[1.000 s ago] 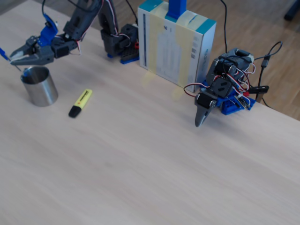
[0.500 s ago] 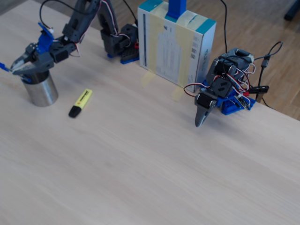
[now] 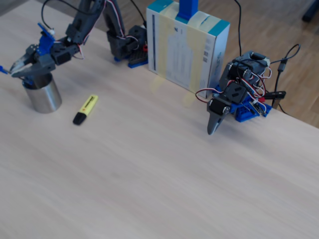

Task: Grab the blue pen and put it in the silver cup.

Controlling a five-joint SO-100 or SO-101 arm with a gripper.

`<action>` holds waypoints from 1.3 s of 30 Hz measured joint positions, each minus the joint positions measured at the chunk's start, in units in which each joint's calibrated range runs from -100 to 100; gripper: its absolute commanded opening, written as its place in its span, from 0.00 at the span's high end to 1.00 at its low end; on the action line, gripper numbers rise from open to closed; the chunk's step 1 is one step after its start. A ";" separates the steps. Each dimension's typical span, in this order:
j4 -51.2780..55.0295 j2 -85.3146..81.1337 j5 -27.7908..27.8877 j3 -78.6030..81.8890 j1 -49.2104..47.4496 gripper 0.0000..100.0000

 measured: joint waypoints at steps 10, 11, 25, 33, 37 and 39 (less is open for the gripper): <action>0.08 -6.32 0.00 7.13 0.32 0.98; 0.08 -7.15 0.00 8.21 0.24 0.98; 0.17 -11.89 0.00 16.51 0.24 0.98; 0.17 -11.98 0.00 19.49 0.24 0.98; 0.17 -11.98 0.00 20.03 0.24 0.98; 0.17 -11.98 0.00 20.03 0.24 0.98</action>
